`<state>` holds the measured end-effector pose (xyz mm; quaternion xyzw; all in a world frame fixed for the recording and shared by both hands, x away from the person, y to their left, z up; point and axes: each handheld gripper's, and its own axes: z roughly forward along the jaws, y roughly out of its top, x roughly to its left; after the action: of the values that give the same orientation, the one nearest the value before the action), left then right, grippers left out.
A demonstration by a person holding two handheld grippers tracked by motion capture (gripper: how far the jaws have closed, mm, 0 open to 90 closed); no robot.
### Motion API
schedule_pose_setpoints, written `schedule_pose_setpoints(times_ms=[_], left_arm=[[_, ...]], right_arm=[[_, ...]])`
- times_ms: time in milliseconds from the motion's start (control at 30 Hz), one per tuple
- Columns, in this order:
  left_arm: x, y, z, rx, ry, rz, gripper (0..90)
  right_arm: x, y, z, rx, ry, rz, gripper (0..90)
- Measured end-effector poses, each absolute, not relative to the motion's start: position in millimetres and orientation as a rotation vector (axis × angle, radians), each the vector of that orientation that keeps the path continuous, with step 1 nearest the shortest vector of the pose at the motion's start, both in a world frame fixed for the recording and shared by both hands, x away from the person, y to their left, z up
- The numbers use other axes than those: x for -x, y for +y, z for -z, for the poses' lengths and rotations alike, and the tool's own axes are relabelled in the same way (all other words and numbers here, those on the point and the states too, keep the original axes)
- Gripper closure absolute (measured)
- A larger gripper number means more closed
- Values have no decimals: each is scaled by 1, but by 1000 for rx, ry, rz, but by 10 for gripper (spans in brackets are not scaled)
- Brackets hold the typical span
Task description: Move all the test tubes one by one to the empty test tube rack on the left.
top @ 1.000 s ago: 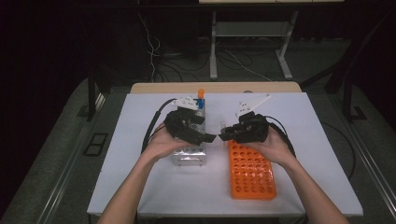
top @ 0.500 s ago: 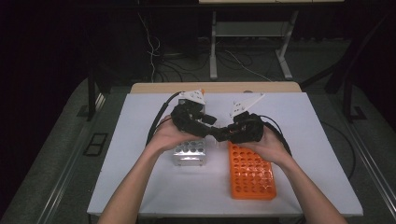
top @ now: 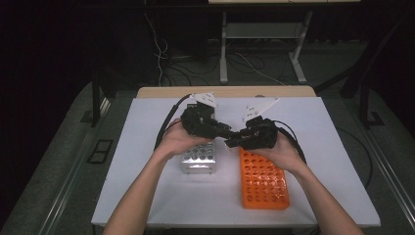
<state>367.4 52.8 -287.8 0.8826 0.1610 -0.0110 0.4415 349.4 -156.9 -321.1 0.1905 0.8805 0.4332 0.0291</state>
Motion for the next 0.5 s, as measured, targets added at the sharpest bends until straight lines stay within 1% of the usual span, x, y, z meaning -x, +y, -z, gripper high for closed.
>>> schedule_pose_setpoints(times_ms=[167, 333, 433, 500], left_arm=[[-372, 59, 281, -2186, 415, 9, 750], [-377, 65, 277, -2182, 444, -17, 751], [-380, 68, 275, -2180, 460, -38, 750], [-383, 70, 273, -2179, 468, -53, 750]], right_arm=[[-350, -165, 321, -634, 2691, -1345, 624], [-347, -177, 322, -696, 2661, -1369, 499], [-346, -185, 324, -741, 2634, -1379, 412], [-345, -191, 325, -783, 2611, -1390, 334]])
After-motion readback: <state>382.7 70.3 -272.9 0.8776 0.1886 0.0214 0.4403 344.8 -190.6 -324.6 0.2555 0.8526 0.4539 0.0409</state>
